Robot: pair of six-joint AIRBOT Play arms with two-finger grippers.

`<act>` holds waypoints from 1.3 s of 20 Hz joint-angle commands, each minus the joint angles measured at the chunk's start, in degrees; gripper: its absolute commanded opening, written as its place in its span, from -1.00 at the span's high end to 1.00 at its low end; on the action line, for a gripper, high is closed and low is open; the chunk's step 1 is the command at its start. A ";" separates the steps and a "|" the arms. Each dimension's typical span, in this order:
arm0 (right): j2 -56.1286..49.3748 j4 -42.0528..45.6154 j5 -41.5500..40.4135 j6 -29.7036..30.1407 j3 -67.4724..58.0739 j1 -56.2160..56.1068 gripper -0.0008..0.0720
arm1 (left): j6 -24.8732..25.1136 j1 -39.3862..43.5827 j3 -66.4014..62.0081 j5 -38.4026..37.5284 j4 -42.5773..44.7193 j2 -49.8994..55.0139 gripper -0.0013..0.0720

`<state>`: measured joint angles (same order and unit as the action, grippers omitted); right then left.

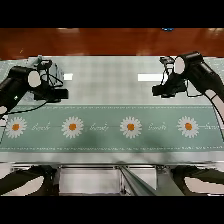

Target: Fold the shirts.

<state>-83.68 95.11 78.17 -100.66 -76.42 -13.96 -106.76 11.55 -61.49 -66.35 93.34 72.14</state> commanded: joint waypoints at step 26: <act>-1.01 5.44 -9.18 2.56 0.79 -0.02 -0.18 | 3.23 -18.18 -18.47 29.00 1.77 3.02 -0.38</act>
<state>-84.09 97.71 67.99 -98.76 -75.99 -14.06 -103.88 -0.36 -74.56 -43.29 94.91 73.71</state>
